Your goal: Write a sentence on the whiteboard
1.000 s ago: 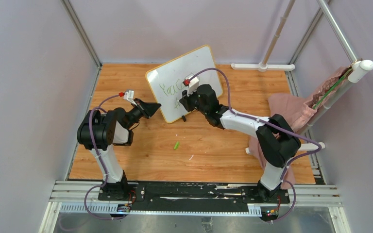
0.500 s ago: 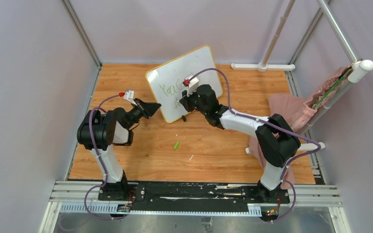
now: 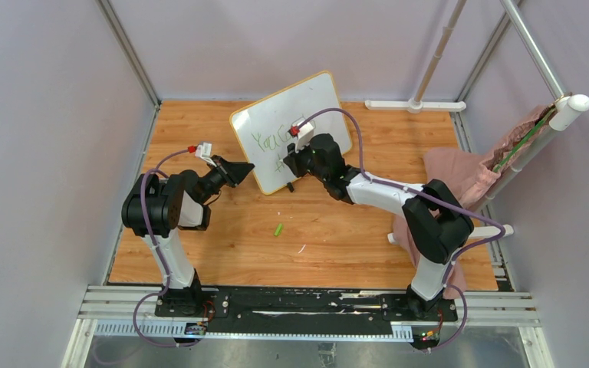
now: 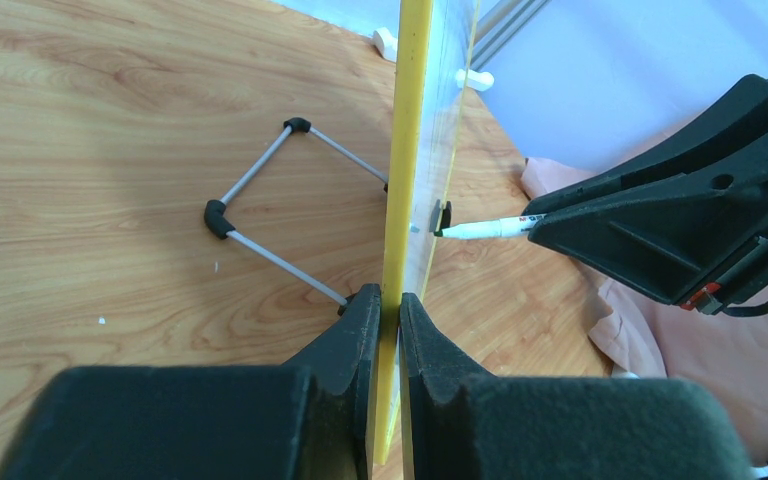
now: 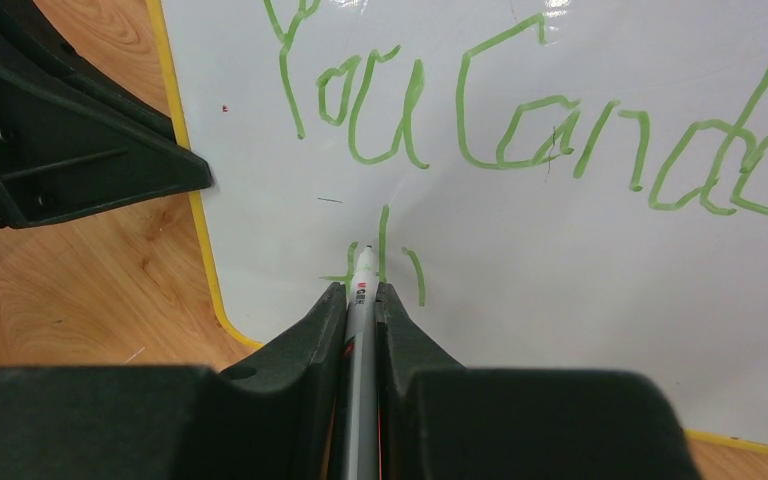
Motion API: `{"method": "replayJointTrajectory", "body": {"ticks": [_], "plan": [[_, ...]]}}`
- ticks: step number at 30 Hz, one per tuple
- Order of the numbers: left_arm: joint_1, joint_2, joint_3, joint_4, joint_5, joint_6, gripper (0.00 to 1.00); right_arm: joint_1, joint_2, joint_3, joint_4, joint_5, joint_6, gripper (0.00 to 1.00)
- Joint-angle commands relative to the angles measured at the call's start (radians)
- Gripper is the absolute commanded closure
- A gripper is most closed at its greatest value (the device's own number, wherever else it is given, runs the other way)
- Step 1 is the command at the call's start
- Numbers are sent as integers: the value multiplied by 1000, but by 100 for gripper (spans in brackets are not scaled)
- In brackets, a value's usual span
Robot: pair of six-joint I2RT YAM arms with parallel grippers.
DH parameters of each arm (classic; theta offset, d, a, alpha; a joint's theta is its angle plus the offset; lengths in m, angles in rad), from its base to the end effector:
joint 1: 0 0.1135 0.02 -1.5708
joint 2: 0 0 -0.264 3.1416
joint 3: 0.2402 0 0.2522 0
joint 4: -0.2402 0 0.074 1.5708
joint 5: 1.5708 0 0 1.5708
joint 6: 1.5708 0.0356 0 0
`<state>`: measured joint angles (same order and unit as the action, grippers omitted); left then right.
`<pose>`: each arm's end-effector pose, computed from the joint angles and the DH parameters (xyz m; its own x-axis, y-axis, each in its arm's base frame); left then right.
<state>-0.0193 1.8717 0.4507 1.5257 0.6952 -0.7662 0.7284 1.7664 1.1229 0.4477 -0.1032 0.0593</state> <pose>0.2944 -0.0285 0.1430 -0.3766 -0.5253 -0.7630 0.5421 0.5430 -0.6414 0.3040 0.2761 0.2522 -0.1886 -0.0893 -0.9780 -0.7276 0.6815 0.0781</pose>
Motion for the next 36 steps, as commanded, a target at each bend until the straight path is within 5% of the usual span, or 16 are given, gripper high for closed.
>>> {"method": "replayJointTrajectory", "body": {"ticks": [1, 36], "plan": [[-14, 25, 7, 23, -5, 15, 100, 2, 14, 4, 11, 23, -6, 100], [-14, 26, 6, 23, -3, 15, 100, -46, 15, 6, 20, 45, 9, 100]]}}
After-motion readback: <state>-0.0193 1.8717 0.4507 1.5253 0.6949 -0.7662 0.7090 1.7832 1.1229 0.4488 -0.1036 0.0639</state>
